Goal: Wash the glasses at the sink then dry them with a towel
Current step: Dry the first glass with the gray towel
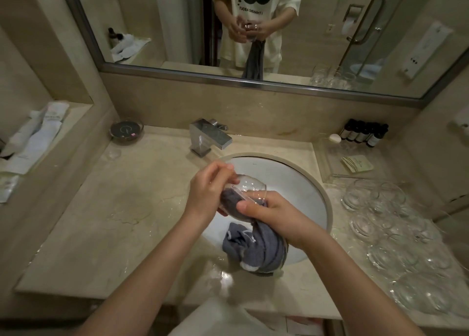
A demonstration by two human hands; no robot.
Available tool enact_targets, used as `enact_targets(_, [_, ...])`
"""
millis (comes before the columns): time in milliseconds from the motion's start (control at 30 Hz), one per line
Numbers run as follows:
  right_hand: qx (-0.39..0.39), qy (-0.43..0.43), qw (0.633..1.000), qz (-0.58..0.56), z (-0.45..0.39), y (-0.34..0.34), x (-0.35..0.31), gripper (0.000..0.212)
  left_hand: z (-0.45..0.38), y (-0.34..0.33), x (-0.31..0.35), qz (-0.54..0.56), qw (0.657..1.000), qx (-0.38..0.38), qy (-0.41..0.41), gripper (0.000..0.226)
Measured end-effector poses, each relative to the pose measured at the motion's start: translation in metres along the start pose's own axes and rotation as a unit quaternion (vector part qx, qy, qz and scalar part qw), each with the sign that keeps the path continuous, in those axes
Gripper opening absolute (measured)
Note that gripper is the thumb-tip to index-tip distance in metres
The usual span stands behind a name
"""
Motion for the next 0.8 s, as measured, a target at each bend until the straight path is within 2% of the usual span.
enact_targets(67, [0.008, 0.022, 0.991, 0.135, 0.000, -0.001, -0.005, 0.028, 0.000, -0.004, -0.018, 0.039, 0.978, -0.044, 0.202, 0.033])
enact_targets(100, [0.011, 0.031, 0.983, 0.180, -0.001, -0.002, -0.007, 0.030, 0.000, -0.003, -0.020, 0.028, 0.970, -0.036, 0.238, 0.026])
enact_targets(133, [0.013, 0.038, 0.980, 0.195, -0.002, -0.003, -0.009, 0.030, 0.000, 0.001, -0.018, 0.003, 0.974, -0.009, 0.225, 0.021])
enact_targets(200, [-0.012, 0.045, 0.987, 0.152, -0.003, -0.006, -0.009, 0.025, 0.001, 0.008, -0.010, -0.029, 0.989, 0.068, 0.129, 0.021])
enact_targets(267, [-0.058, 0.022, 0.998, 0.031, 0.001, -0.007, -0.009, 0.020, 0.011, 0.009, 0.005, -0.064, 0.991, 0.110, -0.029, 0.021])
enact_targets(333, [-0.087, -0.015, 0.991, -0.101, 0.005, -0.007, -0.006, 0.020, 0.020, 0.003, 0.020, -0.114, 0.973, 0.076, -0.186, 0.019])
enact_targets(367, [-0.089, -0.027, 0.987, -0.128, 0.006, -0.007, -0.003, 0.017, 0.022, -0.001, 0.021, -0.121, 0.967, 0.057, -0.216, 0.020])
enact_targets(400, [-0.083, -0.032, 0.988, -0.128, 0.006, -0.007, -0.001, 0.015, 0.017, -0.002, 0.016, -0.103, 0.974, 0.041, -0.197, 0.024])
enact_targets(433, [-0.068, -0.028, 0.992, -0.104, 0.005, -0.005, -0.001, 0.016, 0.011, 0.000, 0.011, -0.064, 0.988, 0.032, -0.134, 0.031])
enact_targets(467, [-0.048, -0.014, 0.997, -0.063, 0.003, -0.004, -0.001, 0.018, 0.005, 0.000, 0.002, -0.012, 1.000, 0.016, -0.023, 0.039])
enact_targets(500, [-0.030, 0.009, 0.999, -0.004, 0.003, -0.003, -0.003, 0.020, 0.003, -0.001, -0.011, 0.035, 0.994, -0.005, 0.107, 0.044])
enact_targets(533, [-0.019, 0.030, 0.998, 0.059, 0.003, -0.005, -0.008, 0.020, 0.005, -0.004, -0.018, 0.065, 0.977, -0.024, 0.204, 0.044])
enact_targets(567, [-0.011, 0.048, 0.993, 0.107, 0.002, -0.008, -0.011, 0.022, 0.007, -0.003, -0.018, 0.069, 0.966, -0.026, 0.246, 0.039])
enact_targets(600, [-0.007, 0.064, 0.990, 0.127, 0.002, -0.010, -0.013, 0.024, 0.007, 0.000, -0.013, 0.056, 0.969, -0.004, 0.239, 0.033])
enact_targets(667, [-0.024, 0.085, 0.990, 0.105, 0.002, -0.014, -0.018, 0.029, 0.007, 0.008, 0.004, 0.022, 0.990, 0.064, 0.127, 0.025])
enact_targets(733, [-0.059, 0.075, 0.995, -0.008, 0.003, -0.016, -0.016, 0.043, 0.015, 0.013, 0.026, -0.019, 0.994, 0.099, -0.036, 0.021])
enact_targets(800, [-0.099, 0.034, 0.982, -0.156, 0.005, -0.019, -0.011, 0.059, 0.022, 0.005, 0.041, -0.012, 0.981, 0.036, -0.192, 0.022])
Point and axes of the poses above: each hand's wrist, its own z-axis away from the middle knuckle, its own y-axis out of the back of the hand, x = y × z, the point moved 7 cm from there along -z, towards the middle knuckle, and after that the axes turned 9 degrees about -x, right-handed, at the moved point
